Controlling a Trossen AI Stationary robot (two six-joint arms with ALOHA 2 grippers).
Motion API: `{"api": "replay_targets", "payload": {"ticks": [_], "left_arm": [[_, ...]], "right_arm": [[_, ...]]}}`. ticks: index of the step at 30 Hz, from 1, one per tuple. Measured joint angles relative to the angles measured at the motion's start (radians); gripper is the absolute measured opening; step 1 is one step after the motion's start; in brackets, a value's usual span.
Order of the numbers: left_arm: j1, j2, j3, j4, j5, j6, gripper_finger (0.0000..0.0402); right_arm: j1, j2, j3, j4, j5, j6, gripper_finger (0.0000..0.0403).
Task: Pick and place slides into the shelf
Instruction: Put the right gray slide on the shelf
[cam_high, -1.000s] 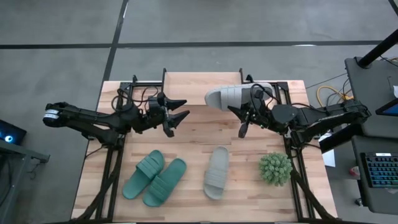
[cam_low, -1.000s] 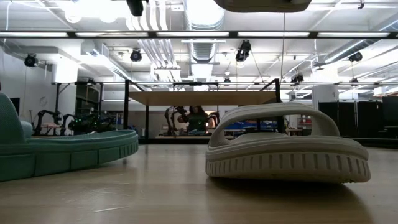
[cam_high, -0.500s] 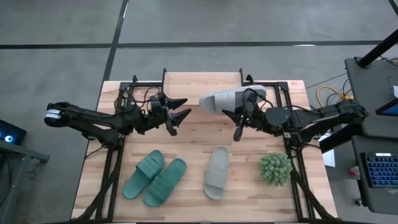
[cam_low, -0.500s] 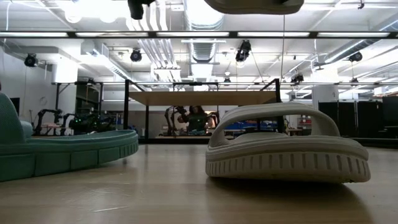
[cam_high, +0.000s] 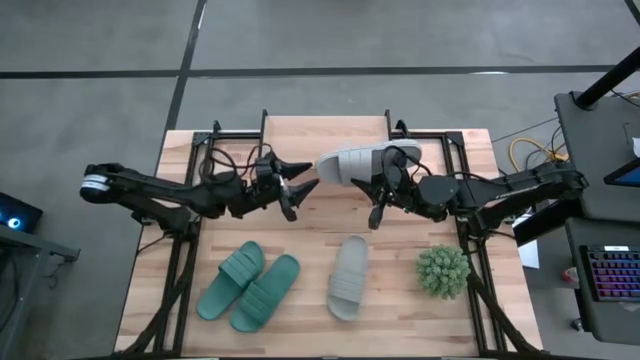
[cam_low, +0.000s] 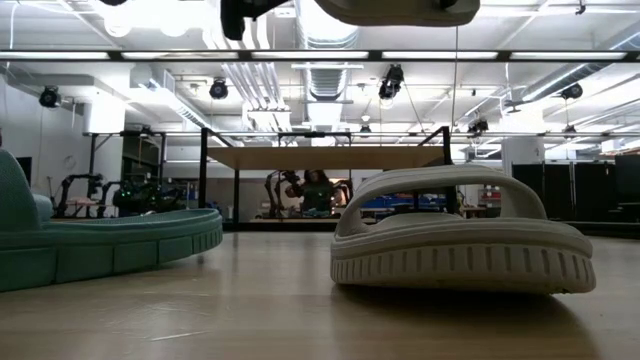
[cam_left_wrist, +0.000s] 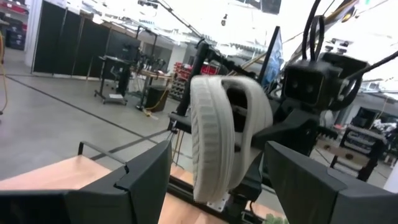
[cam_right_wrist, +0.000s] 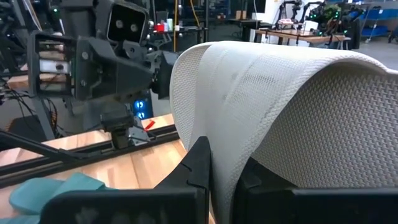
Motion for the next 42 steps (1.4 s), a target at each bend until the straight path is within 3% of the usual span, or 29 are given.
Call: {"api": "replay_targets", "payload": {"ticks": [35,42], "left_arm": [[0.006,0.085,0.005,0.085,-0.038,0.035,0.0243],[0.007,0.080,0.005,0.084,-0.035,0.059,0.0191]], "right_arm": [[0.000,0.001,0.000,0.023,-0.105,-0.011,0.0011],[0.000,0.001,0.000,0.035,-0.116,-0.031,0.0011]]}}
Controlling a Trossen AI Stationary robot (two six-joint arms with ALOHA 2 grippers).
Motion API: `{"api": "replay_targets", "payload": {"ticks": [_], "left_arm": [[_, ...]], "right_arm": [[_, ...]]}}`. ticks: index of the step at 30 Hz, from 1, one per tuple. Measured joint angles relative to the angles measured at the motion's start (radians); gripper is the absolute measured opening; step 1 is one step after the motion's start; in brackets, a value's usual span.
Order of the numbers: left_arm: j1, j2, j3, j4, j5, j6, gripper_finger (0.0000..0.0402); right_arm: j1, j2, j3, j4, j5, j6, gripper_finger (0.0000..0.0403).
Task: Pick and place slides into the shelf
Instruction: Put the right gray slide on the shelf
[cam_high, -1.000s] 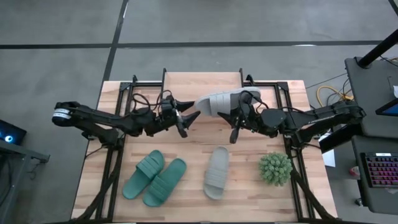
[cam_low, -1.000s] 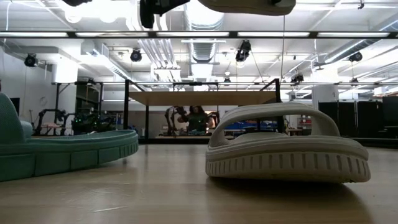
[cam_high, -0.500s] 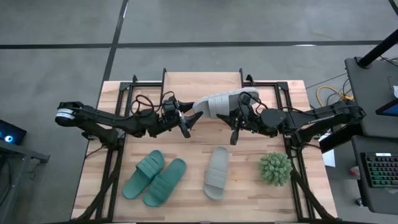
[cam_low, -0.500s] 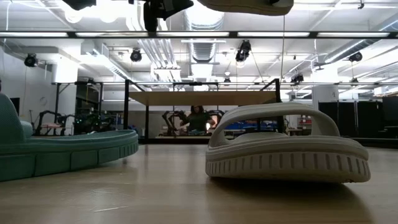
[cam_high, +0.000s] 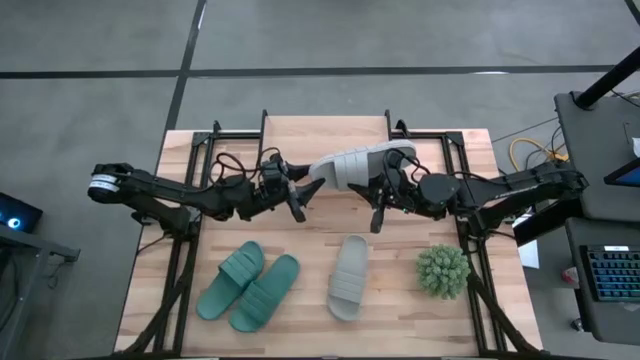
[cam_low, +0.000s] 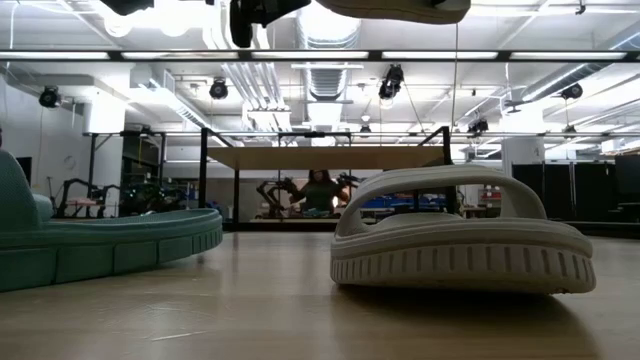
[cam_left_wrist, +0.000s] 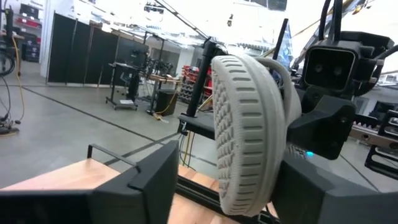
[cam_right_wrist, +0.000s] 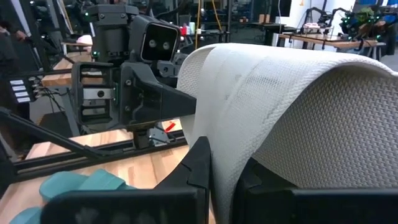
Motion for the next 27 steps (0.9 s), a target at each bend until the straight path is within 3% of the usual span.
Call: {"api": "replay_targets", "payload": {"ticks": [12,27], "left_arm": [[0.007,-0.001,0.000,0.000,0.058,0.001,0.0022],[0.007,-0.004,0.000,-0.002,0.049,-0.005,0.0018]], "right_arm": [[0.000,0.000,0.000,0.004,-0.031,0.000,0.0011],[0.000,0.000,0.000,0.007,-0.037,0.000,0.0012]]}}
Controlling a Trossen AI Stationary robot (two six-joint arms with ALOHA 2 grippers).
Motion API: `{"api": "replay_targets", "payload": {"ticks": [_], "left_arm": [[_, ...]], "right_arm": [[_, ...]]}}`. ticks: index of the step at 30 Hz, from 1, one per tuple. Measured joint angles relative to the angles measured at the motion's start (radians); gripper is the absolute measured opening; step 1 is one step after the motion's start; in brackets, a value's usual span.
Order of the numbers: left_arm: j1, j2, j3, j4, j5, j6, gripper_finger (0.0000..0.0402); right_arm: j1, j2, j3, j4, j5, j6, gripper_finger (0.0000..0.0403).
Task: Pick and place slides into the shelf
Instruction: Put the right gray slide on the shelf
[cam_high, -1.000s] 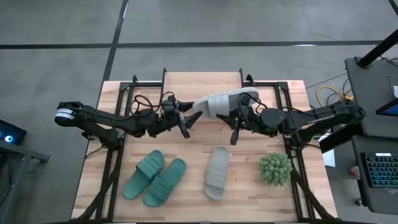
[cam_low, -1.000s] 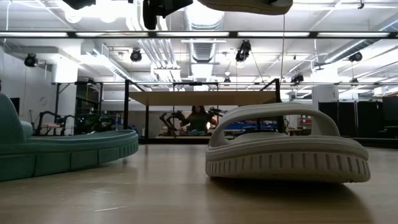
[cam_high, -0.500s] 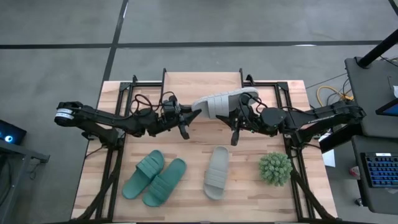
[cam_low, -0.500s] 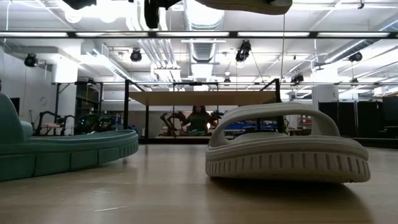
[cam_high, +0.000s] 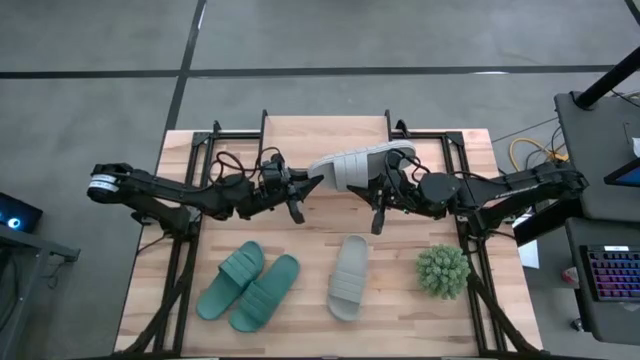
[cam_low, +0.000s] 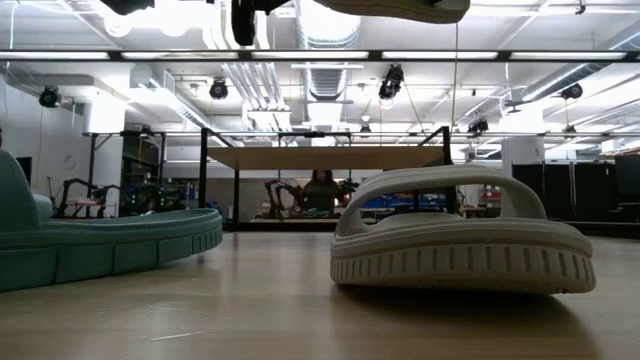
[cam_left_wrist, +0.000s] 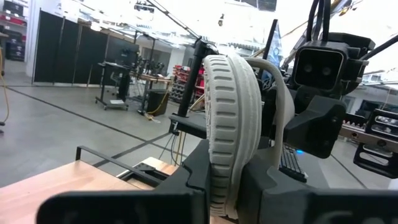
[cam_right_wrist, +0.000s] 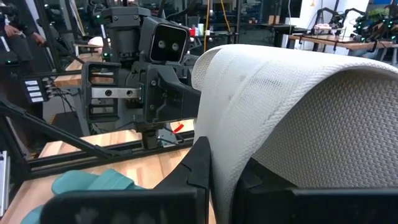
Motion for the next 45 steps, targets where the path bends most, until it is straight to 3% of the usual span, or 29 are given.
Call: {"api": "replay_targets", "payload": {"ticks": [27,39,45], "left_arm": [[0.005,-0.024,0.000,-0.006,-0.026,0.008,0.0017],[0.008,-0.032,-0.002,-0.002,-0.058,0.009,0.0017],[0.008,-0.038,-0.002,-0.002,-0.058,0.032,0.0017]], "right_arm": [[0.001,0.000,0.001,-0.001,0.023,-0.050,0.0015],[0.002,-0.006,0.001,-0.003,0.057,-0.057,0.0116],[0.001,-0.011,0.001,-0.010,0.057,-0.087,0.0145]]}}
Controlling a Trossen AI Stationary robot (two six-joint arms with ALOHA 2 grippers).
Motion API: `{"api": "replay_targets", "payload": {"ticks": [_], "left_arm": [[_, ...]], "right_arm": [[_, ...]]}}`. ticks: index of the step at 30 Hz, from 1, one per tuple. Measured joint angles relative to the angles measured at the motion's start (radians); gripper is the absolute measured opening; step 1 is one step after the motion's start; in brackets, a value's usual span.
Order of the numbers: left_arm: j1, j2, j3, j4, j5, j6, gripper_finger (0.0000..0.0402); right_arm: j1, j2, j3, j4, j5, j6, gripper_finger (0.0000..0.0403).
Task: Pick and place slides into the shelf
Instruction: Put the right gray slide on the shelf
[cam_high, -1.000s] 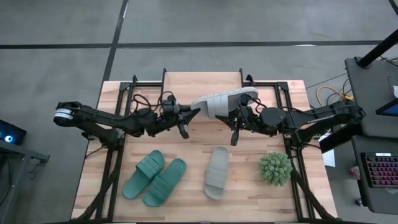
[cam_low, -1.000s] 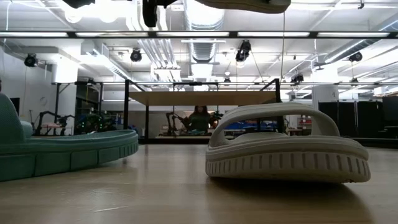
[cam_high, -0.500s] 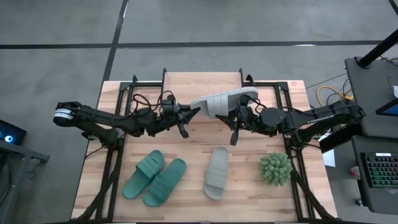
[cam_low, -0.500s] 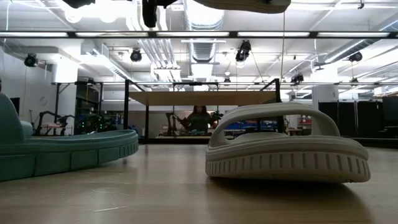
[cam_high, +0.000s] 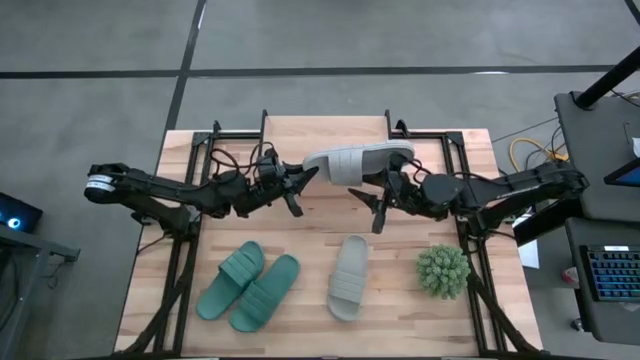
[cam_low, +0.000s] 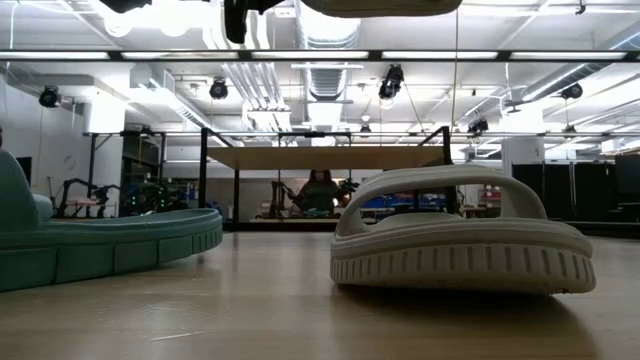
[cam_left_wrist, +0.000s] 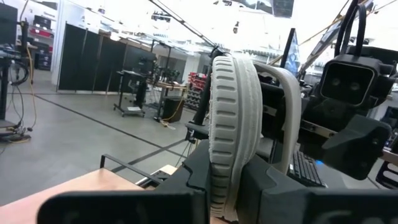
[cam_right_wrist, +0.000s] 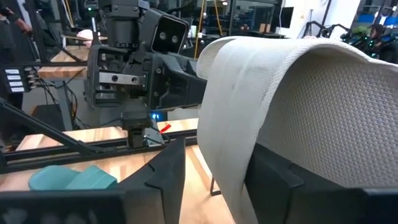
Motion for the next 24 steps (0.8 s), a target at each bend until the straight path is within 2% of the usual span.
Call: {"api": "replay_targets", "payload": {"ticks": [7,15,24], "left_arm": [[0.000,-0.001,0.000,0.000,-0.012,0.001,0.0017],[0.003,-0.003,0.000,0.000,-0.037,0.010,0.0017],[0.005,-0.051,-0.007,-0.009,-0.125,0.053,0.0017]], "right_arm": [[0.000,-0.036,0.000,-0.063,0.002,-0.032,0.0159],[0.000,-0.087,0.000,-0.110,0.026,-0.030,0.0157],[-0.001,-0.148,0.000,-0.179,0.035,-0.028,0.0155]]}}
